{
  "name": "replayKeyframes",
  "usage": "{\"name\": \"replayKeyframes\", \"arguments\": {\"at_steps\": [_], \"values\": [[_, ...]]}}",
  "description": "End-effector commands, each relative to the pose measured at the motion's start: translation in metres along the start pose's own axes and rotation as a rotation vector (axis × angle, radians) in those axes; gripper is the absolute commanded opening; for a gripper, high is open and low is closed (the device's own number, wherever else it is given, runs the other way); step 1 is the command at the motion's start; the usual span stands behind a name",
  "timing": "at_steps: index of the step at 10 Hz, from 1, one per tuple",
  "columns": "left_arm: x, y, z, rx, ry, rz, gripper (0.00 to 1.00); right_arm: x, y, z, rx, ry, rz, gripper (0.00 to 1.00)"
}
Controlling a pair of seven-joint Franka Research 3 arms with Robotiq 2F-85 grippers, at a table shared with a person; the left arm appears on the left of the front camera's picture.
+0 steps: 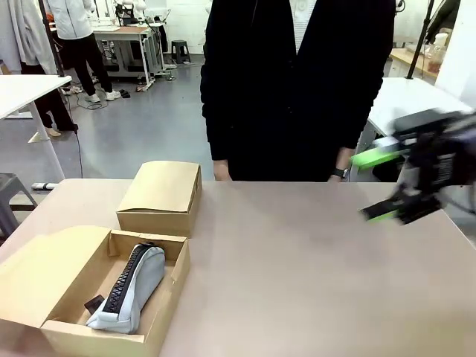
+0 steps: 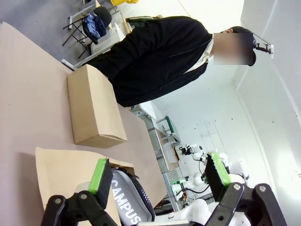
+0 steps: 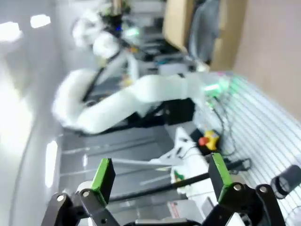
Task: Place items inside the box.
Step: Pick up a Pencil pouch or Stapler and place it inside the Mailer Box closest to the robot.
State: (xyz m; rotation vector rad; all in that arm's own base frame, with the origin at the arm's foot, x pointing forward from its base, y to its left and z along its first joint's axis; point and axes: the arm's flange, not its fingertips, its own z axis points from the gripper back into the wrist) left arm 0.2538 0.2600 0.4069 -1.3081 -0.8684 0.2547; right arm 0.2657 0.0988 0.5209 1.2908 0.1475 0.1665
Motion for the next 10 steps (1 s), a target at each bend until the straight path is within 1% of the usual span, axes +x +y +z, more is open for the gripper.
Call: {"name": "replayKeyframes", "arguments": {"at_steps": [1,2,3,4,5,6,7,10], "values": [[0.0,-0.001,-0.002,-0.02,-0.016,-0.016,1.0,-0.045,-0.1,0.059,0.22,-0.08,0.051,1.0],[0.0,-0.001,-0.002,-0.02,-0.016,-0.016,1.0,-0.057,-0.128,0.064,0.258,-0.115,0.055,1.0],[0.0,-0.001,-0.002,-0.02,-0.016,-0.016,1.0,-0.06,-0.15,0.058,0.246,-0.163,0.003,1.0],[0.0,-0.001,-0.002,-0.02,-0.016,-0.016,1.0,-0.059,-0.164,0.044,0.154,-0.17,0.006,1.0],[0.0,-0.001,-0.002,-0.02,-0.016,-0.016,1.0,-0.054,-0.167,0.028,0.019,-0.14,-0.033,1.0],[0.0,-0.001,-0.002,-0.02,-0.016,-0.016,1.0,-0.034,-0.155,0.012,-0.121,-0.178,-0.162,1.0],[0.0,-0.001,-0.002,-0.02,-0.016,-0.016,1.0,-0.013,-0.154,0.129,0.175,-0.164,-0.023,1.0],[0.0,-0.001,-0.002,-0.02,-0.016,-0.016,1.0,-0.013,-0.154,0.129,0.175,-0.164,-0.023,1.0]]}}
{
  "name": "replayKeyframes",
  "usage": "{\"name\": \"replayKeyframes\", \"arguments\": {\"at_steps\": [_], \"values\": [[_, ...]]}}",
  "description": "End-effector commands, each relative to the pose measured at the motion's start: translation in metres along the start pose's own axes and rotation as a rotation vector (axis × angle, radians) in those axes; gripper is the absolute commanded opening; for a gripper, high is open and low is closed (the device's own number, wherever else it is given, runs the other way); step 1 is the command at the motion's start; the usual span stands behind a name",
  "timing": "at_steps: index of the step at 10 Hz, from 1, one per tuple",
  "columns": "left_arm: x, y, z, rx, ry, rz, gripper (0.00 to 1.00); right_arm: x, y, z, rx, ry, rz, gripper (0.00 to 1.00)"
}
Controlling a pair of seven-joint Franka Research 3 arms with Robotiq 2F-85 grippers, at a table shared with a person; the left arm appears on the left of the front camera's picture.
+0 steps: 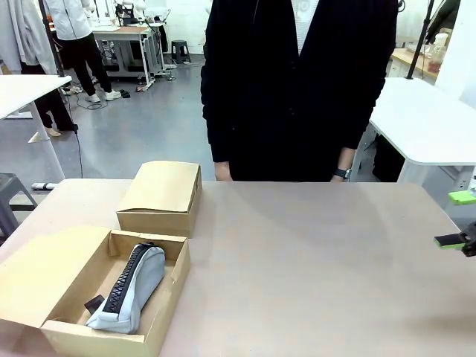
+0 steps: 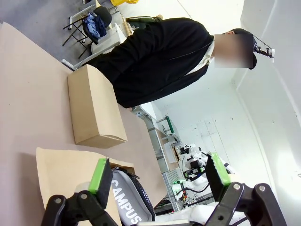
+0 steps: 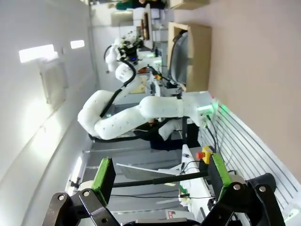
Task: Place items inside the box.
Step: Pick up a Pencil pouch or Stapler and place it inside the Mailer Box closest to the robot, then close the lid of the Mailer Box closest to the robot.
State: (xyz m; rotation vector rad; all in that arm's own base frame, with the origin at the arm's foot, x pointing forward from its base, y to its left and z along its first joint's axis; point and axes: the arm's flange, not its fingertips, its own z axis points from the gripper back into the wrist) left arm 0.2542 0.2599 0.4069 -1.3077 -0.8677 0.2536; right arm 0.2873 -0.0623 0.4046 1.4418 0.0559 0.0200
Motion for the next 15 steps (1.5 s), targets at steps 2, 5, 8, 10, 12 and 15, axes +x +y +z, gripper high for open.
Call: {"name": "replayKeyframes", "arguments": {"at_steps": [2,5,8,10,12,15], "values": [[0.0,-0.002,-0.002,-0.02,-0.017,-0.015,1.0,-0.002,0.002,0.004,0.028,-0.008,0.017,1.0],[0.0,-0.002,-0.002,-0.02,-0.017,-0.015,1.0,-0.002,0.002,0.004,0.028,-0.008,0.017,1.0],[-0.026,-0.022,-0.035,-0.029,0.096,-0.332,1.0,-0.002,0.002,0.004,0.028,-0.008,0.017,1.0],[-0.087,-0.041,-0.105,-0.113,0.257,-0.899,1.0,-0.002,0.002,0.004,0.028,-0.008,0.017,1.0],[-0.12,-0.047,-0.134,-0.239,0.22,-1.324,1.0,-0.002,0.002,0.004,0.028,-0.008,0.017,1.0],[-0.129,-0.02,-0.141,-0.422,0.19,-1.866,1.0,-0.002,0.002,0.004,0.028,-0.008,0.017,1.0]]}}
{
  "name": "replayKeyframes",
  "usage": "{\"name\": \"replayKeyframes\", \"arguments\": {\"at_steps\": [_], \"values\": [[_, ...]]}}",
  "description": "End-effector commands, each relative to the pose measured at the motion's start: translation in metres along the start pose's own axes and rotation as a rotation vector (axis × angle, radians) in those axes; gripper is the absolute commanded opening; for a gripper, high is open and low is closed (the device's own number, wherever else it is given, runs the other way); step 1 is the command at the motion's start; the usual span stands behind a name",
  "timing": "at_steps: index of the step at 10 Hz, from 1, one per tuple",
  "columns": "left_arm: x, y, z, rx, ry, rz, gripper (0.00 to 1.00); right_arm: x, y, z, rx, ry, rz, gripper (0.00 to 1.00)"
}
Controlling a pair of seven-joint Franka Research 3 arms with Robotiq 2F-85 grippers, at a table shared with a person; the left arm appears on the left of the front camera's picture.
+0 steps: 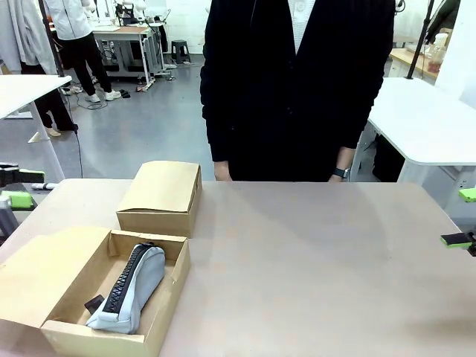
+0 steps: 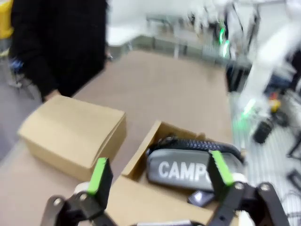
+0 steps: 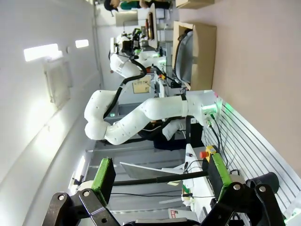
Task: Place items inside the box.
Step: Close the lid of the Mailer Box closest to the robot.
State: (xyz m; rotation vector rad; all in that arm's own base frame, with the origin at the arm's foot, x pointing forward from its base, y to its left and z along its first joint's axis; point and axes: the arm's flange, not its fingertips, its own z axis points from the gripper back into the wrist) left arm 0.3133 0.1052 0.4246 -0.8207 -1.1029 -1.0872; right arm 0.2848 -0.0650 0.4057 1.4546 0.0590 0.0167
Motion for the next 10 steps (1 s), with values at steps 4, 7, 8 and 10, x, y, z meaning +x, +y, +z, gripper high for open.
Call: {"name": "replayKeyframes", "arguments": {"at_steps": [4,7,8,10], "values": [[-0.011,0.001,-0.001,-0.021,0.013,-0.158,1.0,0.0,0.002,0.002,0.015,-0.008,0.021,1.0],[-0.011,0.001,-0.001,-0.021,0.013,-0.158,1.0,0.0,0.002,0.002,0.015,-0.008,0.021,1.0],[-0.021,0.002,-0.001,-0.037,0.018,-0.18,1.0,0.0,0.002,0.002,0.015,-0.008,0.021,1.0],[-0.037,0.021,0.01,-0.069,0.077,-0.21,1.0,0.0,0.002,0.002,0.015,-0.008,0.021,1.0]]}}
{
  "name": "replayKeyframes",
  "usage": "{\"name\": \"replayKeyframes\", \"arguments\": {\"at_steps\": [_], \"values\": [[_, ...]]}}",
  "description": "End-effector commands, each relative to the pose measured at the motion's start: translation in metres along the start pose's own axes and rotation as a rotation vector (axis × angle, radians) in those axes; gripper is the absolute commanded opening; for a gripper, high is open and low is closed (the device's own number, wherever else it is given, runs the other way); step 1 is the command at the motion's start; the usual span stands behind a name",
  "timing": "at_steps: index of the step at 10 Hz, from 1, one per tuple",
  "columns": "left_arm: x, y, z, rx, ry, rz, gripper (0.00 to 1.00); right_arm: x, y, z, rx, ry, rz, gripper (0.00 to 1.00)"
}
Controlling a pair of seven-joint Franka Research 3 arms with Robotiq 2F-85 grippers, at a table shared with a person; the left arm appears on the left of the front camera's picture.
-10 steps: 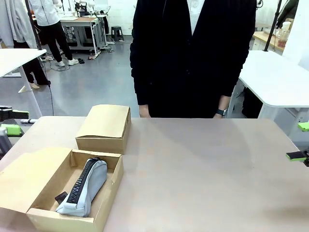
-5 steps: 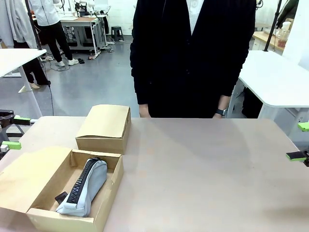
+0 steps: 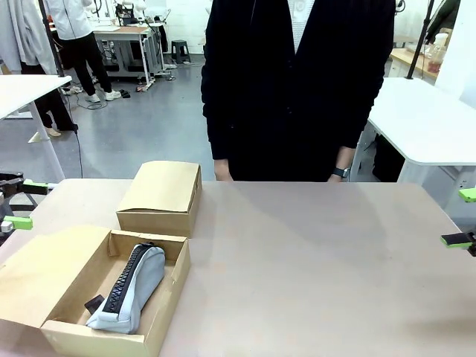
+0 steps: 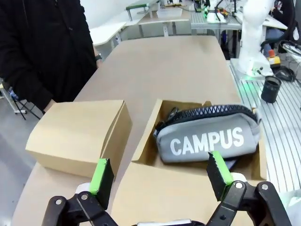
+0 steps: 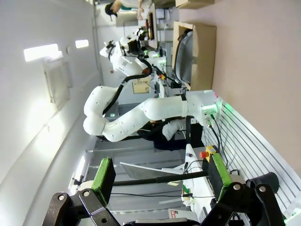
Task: Place items inside the box.
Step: Close the lid of the Mailer Box closest to the robot.
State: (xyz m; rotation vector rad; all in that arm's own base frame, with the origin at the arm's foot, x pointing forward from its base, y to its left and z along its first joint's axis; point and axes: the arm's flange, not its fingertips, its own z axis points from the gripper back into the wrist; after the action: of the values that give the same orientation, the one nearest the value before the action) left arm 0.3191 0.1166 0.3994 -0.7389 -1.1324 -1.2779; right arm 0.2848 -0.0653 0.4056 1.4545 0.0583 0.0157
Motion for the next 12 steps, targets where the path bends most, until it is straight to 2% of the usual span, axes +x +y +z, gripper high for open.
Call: {"name": "replayKeyframes", "arguments": {"at_steps": [1,2,3,6,9,12], "values": [[-0.027,0.016,0.016,-0.136,0.036,-0.064,1.0,0.001,0.002,0.001,0.015,-0.007,0.021,1.0],[-0.042,0.024,0.027,-0.117,0.085,-0.135,1.0,0.001,0.002,0.001,0.015,-0.007,0.021,1.0],[-0.055,0.03,0.041,-0.163,0.065,-0.171,1.0,0.001,0.002,0.001,0.015,-0.007,0.021,1.0],[-0.102,0.039,0.069,-0.122,0.155,-0.132,1.0,0.001,0.002,0.001,0.015,-0.007,0.021,1.0],[-0.143,0.039,0.061,-0.147,0.27,-0.053,1.0,0.001,0.002,0.001,0.015,-0.007,0.021,1.0],[-0.164,0.046,0.056,-0.147,0.361,0.011,1.0,0.001,0.002,0.001,0.015,-0.007,0.021,1.0]]}}
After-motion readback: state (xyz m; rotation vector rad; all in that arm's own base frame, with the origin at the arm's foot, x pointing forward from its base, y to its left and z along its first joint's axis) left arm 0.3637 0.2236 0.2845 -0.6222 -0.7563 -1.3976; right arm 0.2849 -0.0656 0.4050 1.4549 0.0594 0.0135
